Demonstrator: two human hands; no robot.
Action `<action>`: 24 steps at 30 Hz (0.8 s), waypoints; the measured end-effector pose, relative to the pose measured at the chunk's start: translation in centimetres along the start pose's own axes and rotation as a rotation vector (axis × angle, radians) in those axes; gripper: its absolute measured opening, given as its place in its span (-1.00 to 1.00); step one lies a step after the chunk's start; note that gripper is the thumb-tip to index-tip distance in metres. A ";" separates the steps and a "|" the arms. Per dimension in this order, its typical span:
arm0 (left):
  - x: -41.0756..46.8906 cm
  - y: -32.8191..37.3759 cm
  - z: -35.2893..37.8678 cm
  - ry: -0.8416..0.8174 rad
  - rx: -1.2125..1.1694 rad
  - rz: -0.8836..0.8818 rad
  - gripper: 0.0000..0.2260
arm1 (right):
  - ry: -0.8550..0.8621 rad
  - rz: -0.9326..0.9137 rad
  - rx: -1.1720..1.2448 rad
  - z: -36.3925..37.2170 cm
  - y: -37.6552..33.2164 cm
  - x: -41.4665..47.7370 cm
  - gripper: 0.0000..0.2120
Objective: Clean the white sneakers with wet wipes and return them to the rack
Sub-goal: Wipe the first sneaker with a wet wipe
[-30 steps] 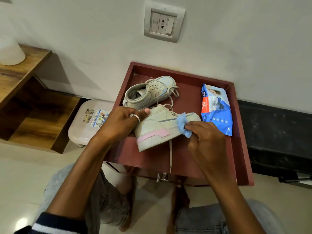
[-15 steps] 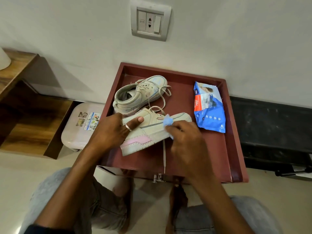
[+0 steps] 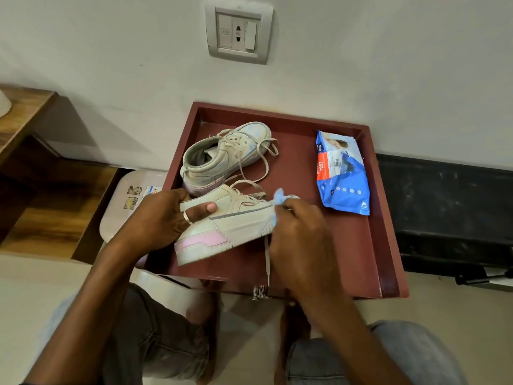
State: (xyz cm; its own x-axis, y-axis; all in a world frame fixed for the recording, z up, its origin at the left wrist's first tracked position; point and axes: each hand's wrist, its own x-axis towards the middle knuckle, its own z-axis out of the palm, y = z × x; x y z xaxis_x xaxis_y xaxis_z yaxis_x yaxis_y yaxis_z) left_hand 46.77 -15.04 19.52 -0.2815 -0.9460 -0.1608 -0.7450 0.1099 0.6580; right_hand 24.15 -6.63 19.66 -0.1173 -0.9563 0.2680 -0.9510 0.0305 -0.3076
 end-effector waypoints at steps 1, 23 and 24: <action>0.1 -0.2 0.0 0.001 0.002 0.011 -0.34 | -0.024 0.069 -0.018 -0.1 1.5 1.1 -0.72; 0.3 -0.5 0.7 0.050 -0.030 0.038 -0.56 | 0.011 0.087 0.125 -0.7 1.2 2.3 -0.76; 0.4 -0.5 0.7 0.051 -0.023 0.044 -0.60 | -0.006 0.010 0.118 -0.8 -0.2 1.2 -0.71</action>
State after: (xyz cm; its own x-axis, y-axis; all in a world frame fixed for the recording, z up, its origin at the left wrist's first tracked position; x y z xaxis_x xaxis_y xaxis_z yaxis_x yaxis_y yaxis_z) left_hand 46.58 -15.20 18.62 -0.2822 -0.9547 -0.0944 -0.7182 0.1450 0.6806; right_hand 24.01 -7.53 20.74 -0.1243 -0.9578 0.2592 -0.9094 0.0055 -0.4159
